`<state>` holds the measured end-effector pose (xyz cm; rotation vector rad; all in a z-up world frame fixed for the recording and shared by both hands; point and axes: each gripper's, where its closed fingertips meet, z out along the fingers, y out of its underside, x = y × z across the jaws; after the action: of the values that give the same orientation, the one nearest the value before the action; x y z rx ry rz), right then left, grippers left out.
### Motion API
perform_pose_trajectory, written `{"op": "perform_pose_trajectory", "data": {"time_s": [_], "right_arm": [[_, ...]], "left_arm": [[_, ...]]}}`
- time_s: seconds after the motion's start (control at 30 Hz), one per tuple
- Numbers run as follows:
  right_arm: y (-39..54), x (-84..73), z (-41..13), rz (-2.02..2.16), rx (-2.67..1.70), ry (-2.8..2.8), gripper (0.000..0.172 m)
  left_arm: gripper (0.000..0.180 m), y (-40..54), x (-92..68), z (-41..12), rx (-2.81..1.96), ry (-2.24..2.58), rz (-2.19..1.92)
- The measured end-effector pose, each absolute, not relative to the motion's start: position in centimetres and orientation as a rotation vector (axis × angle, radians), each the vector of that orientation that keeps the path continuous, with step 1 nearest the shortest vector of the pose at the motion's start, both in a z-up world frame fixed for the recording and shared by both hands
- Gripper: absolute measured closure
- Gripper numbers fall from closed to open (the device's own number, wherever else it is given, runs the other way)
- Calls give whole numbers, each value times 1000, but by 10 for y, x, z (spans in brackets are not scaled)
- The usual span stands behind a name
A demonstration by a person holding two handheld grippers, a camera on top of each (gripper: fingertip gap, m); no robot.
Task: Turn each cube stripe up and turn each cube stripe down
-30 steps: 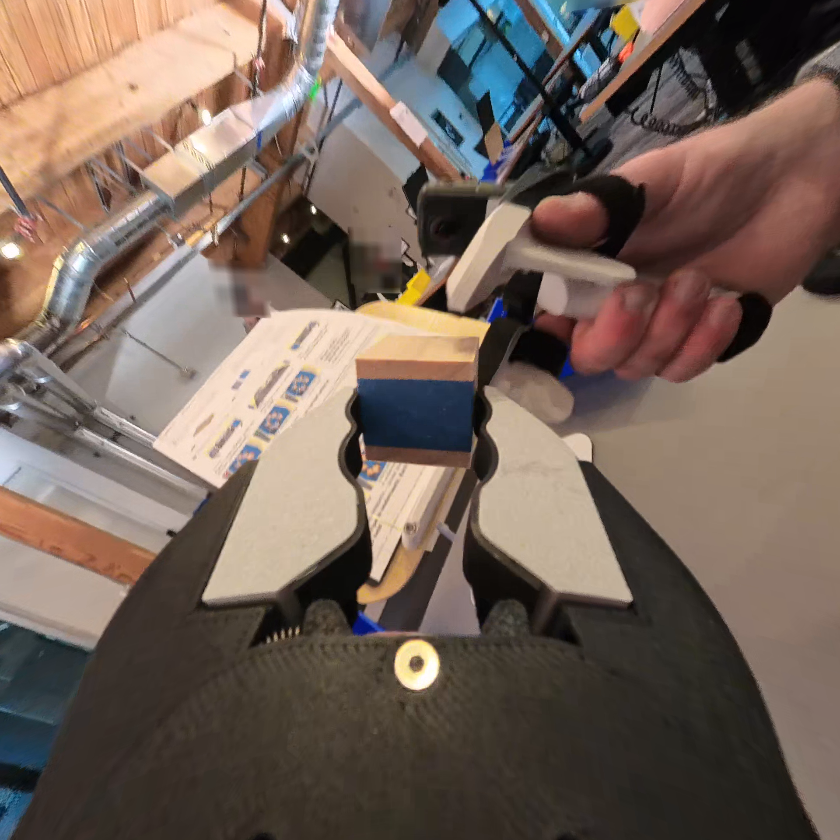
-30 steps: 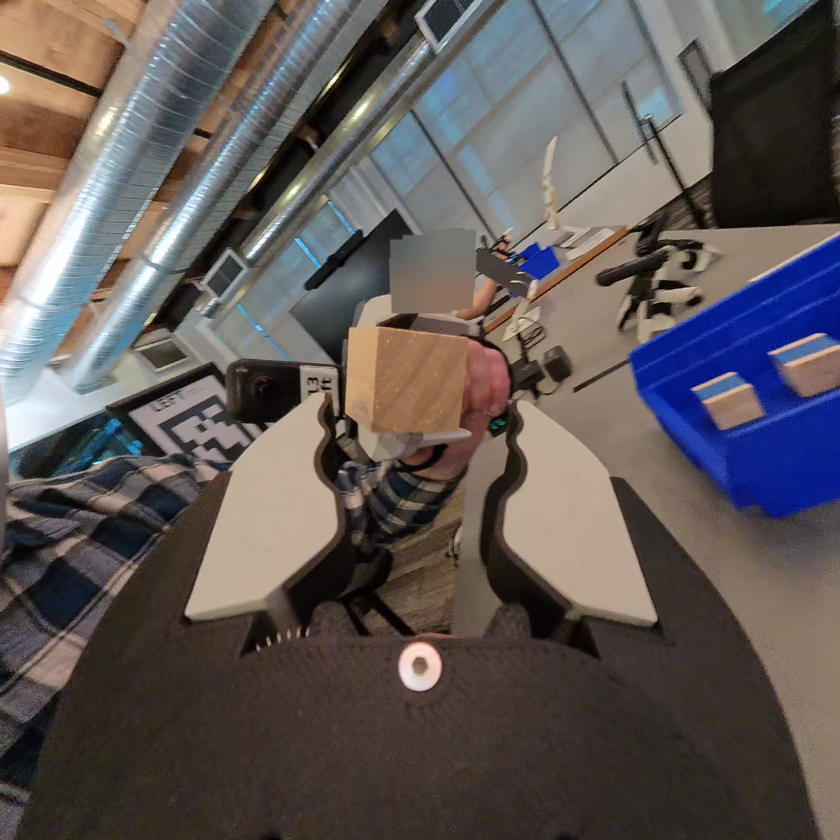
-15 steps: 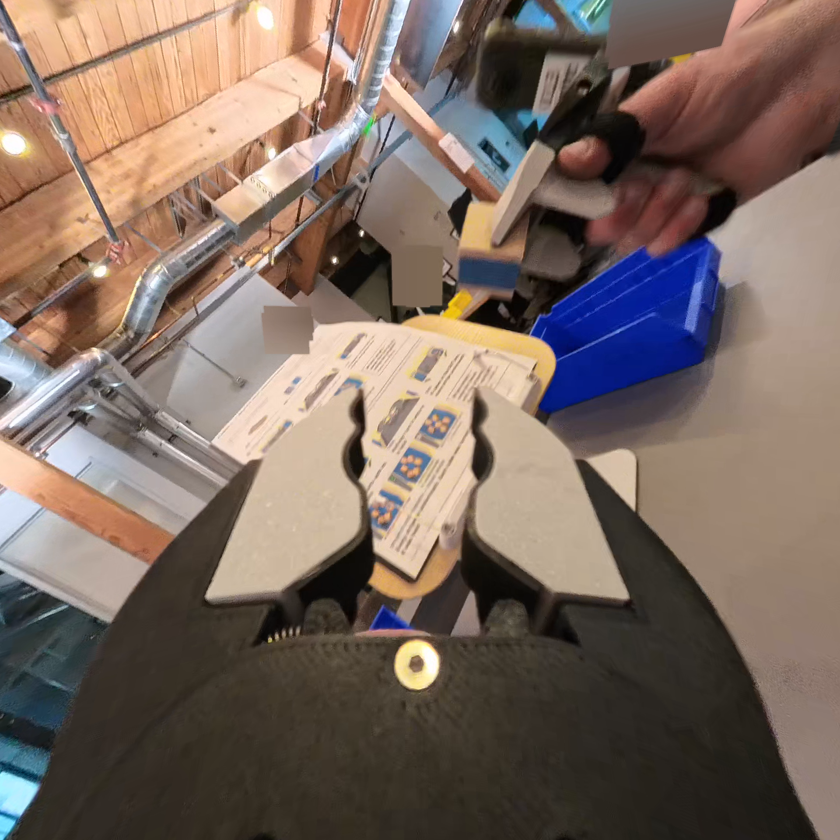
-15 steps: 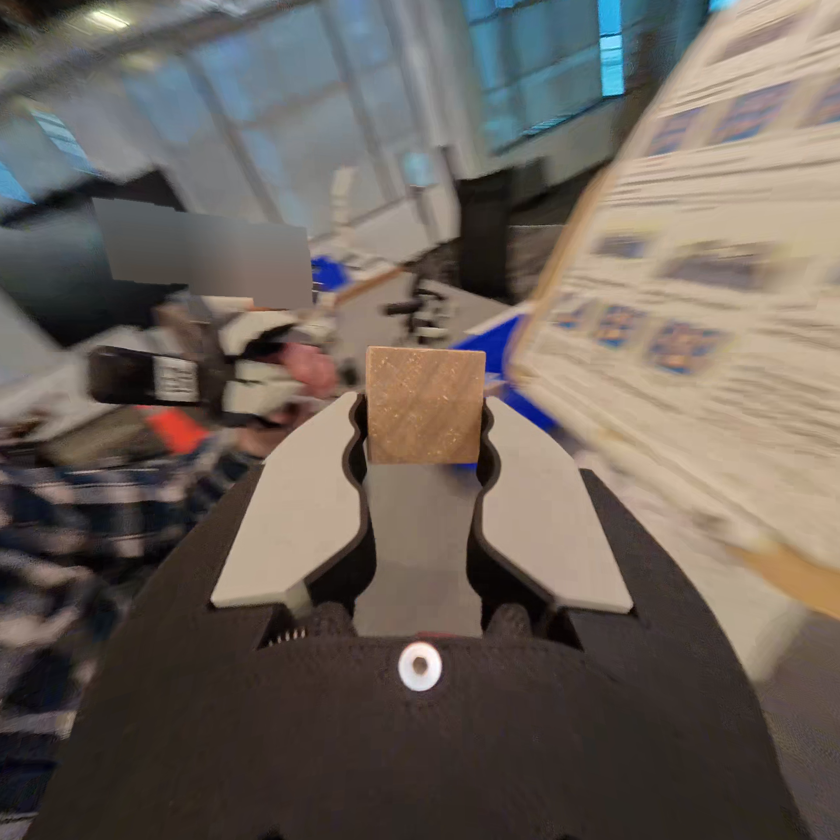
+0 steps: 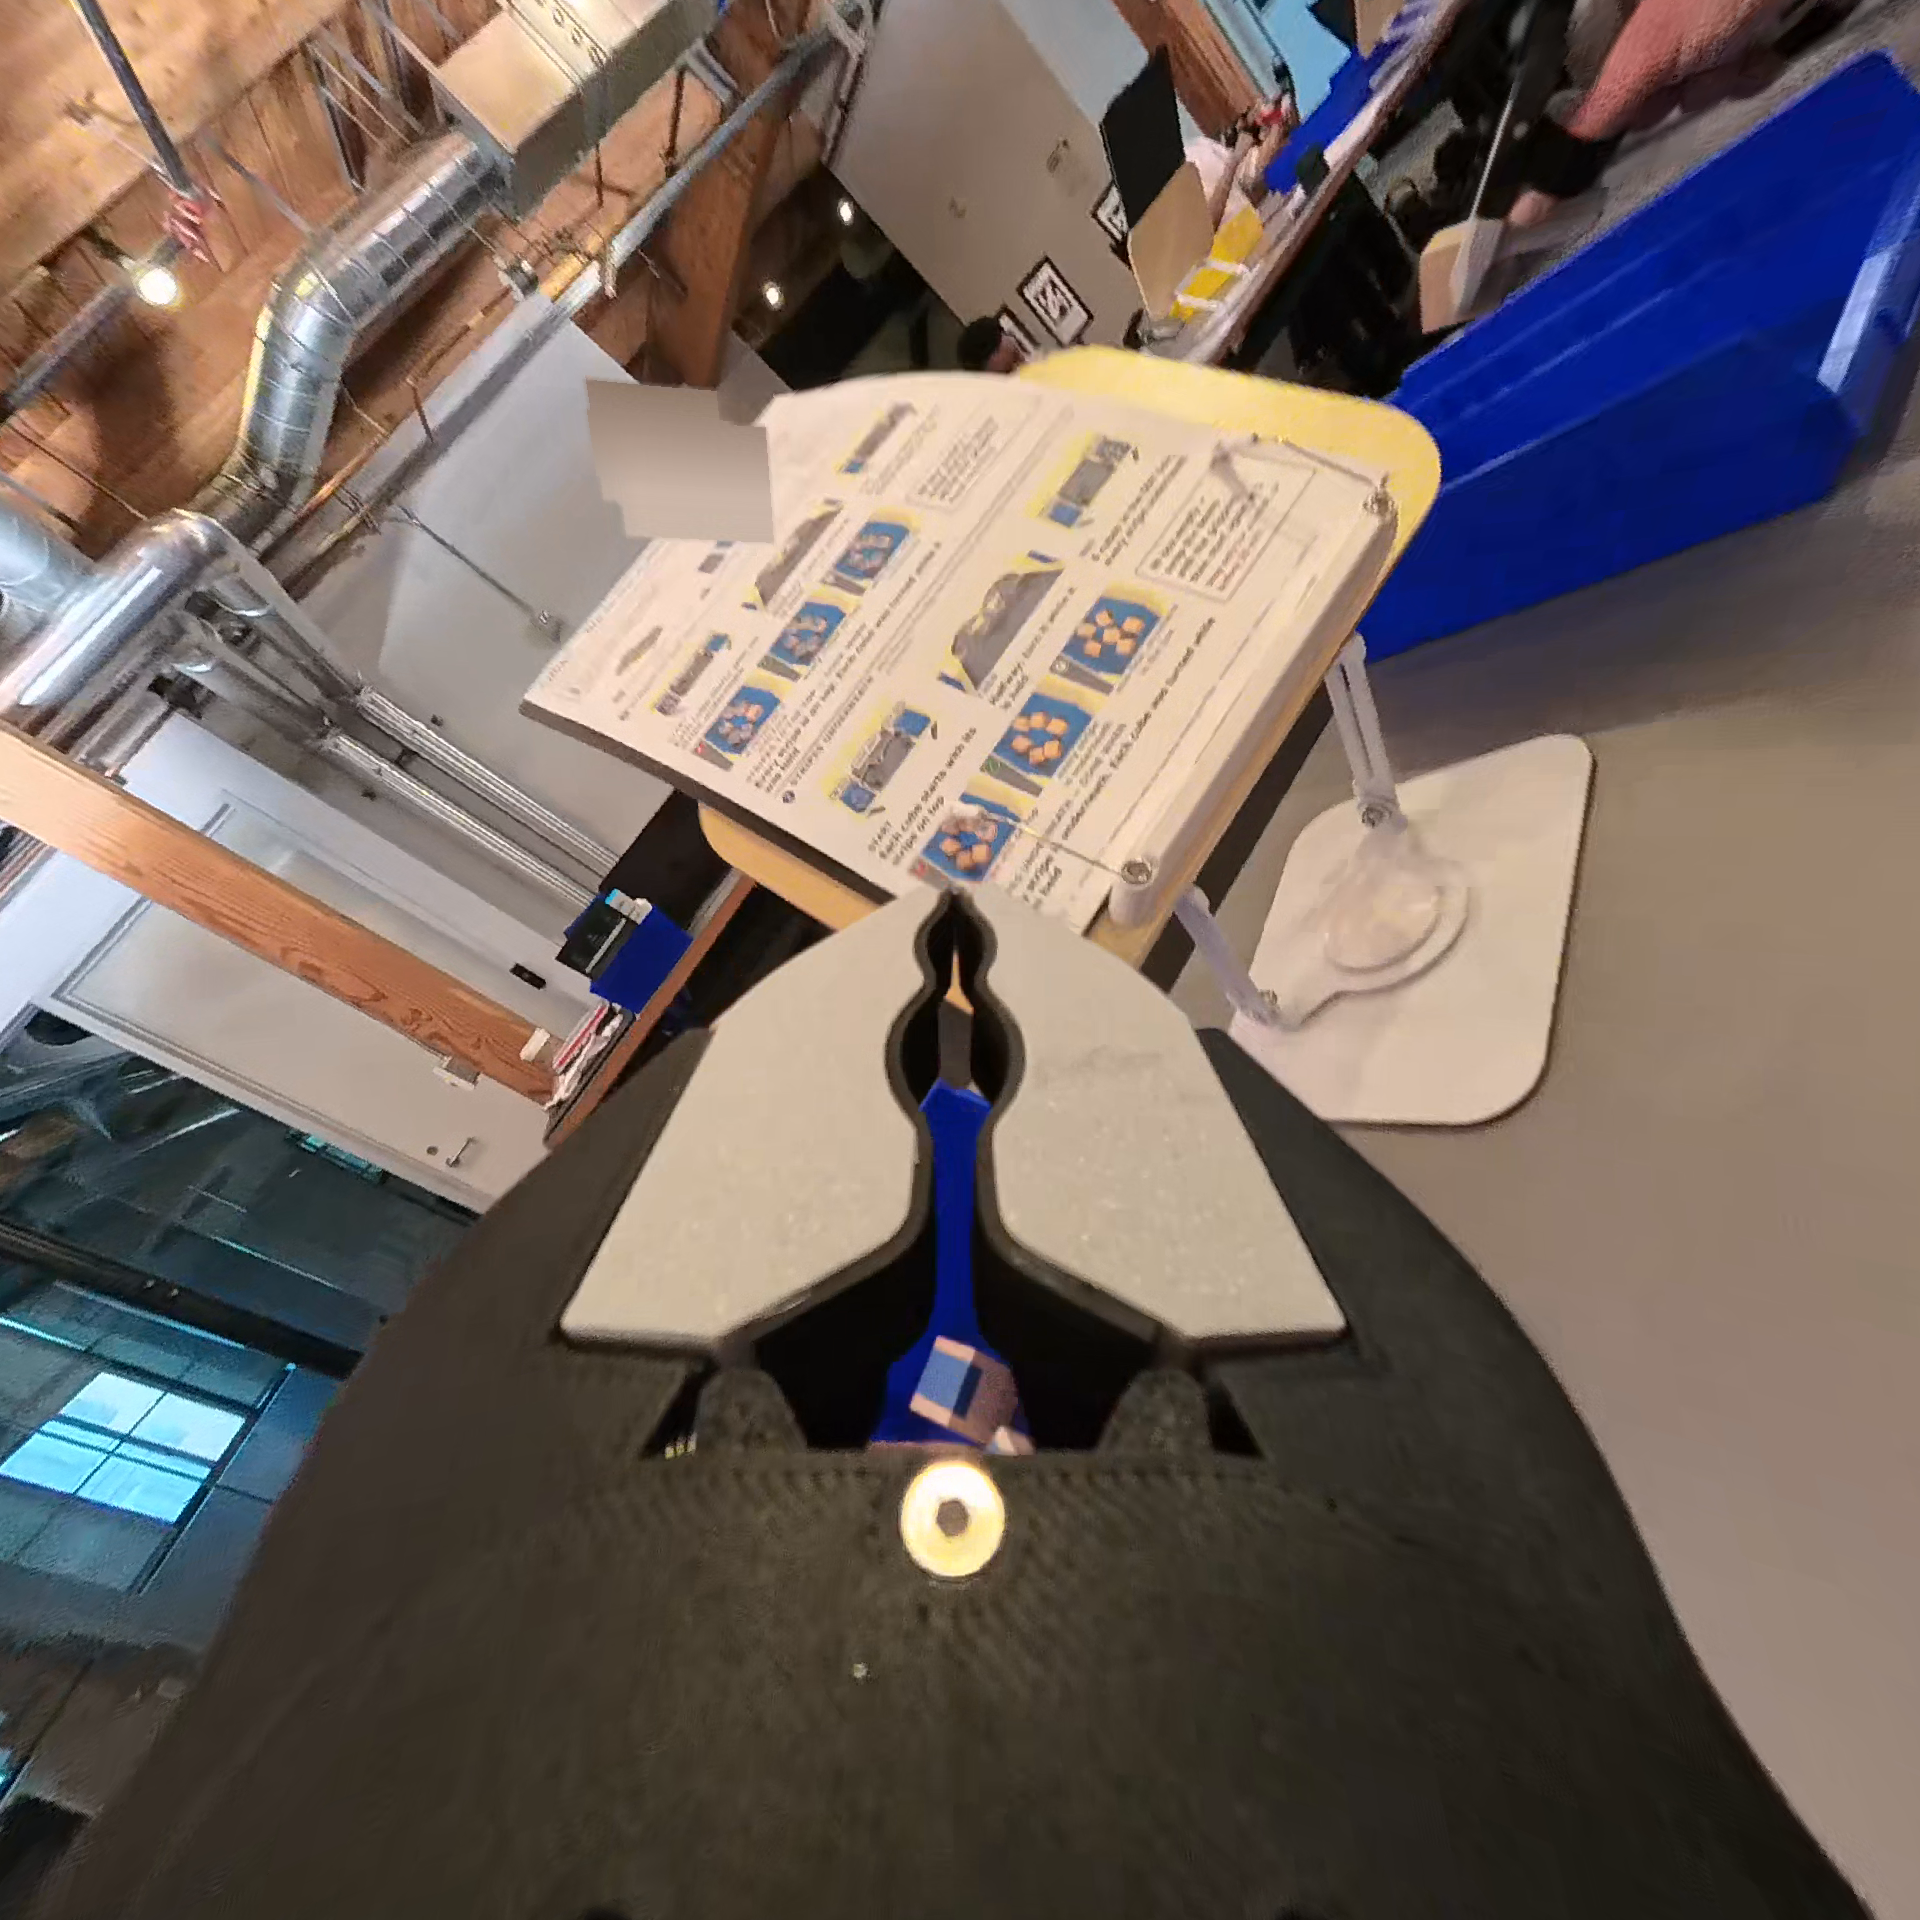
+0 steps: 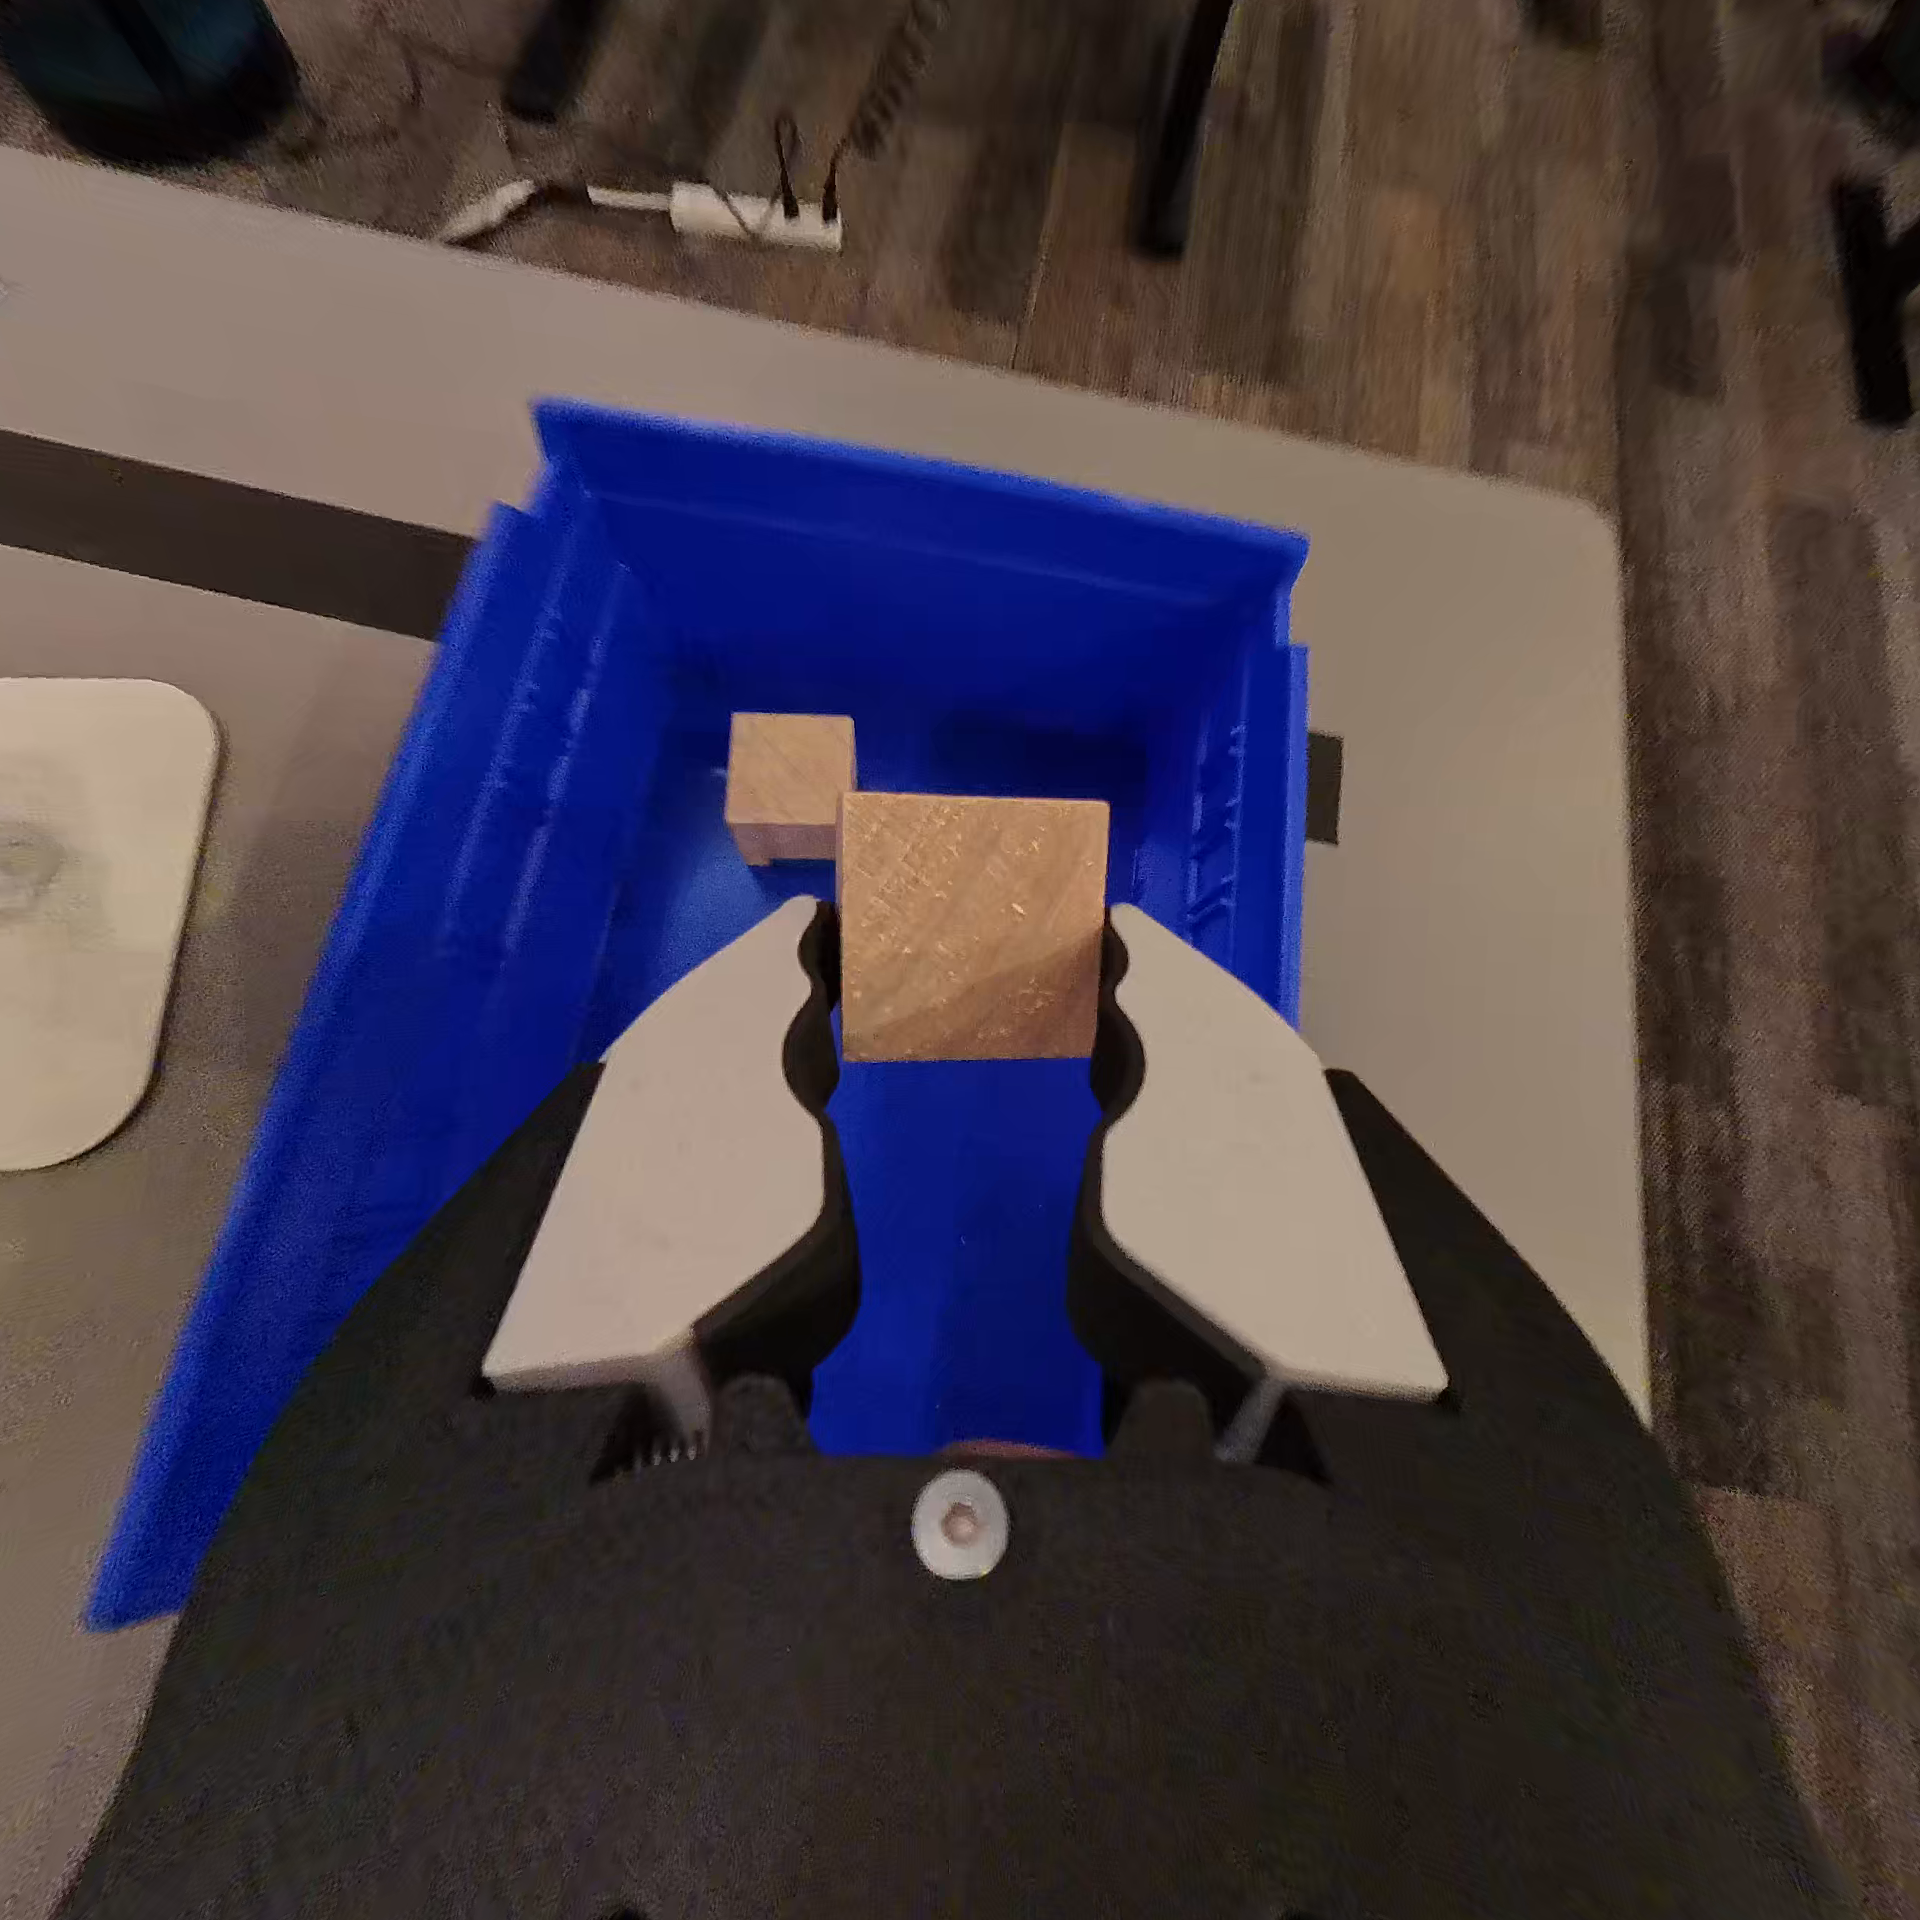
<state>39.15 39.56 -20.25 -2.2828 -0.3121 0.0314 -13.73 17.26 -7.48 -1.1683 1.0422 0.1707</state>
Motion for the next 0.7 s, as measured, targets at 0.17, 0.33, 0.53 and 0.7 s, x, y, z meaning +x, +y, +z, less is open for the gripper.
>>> {"op": "perform_pose_trajectory", "data": {"time_s": [0.17, 0.33, 0.53, 0.7], "right_arm": [[425, 405, -266, -30, -2452, -311, 124], [451, 409, -303, -113, -2550, -302, 124], [469, 415, -332, -187, -2640, -292, 124], [475, 410, -328, -154, -2627, -281, 120]], "left_arm": [[180, 184, -146, -90, -1207, 1062, 204], [180, 193, -153, -94, -1232, 1056, 207], [180, 200, -156, -95, -1249, 1056, 212], [180, 206, -158, -101, -1296, 1082, 206]]}}
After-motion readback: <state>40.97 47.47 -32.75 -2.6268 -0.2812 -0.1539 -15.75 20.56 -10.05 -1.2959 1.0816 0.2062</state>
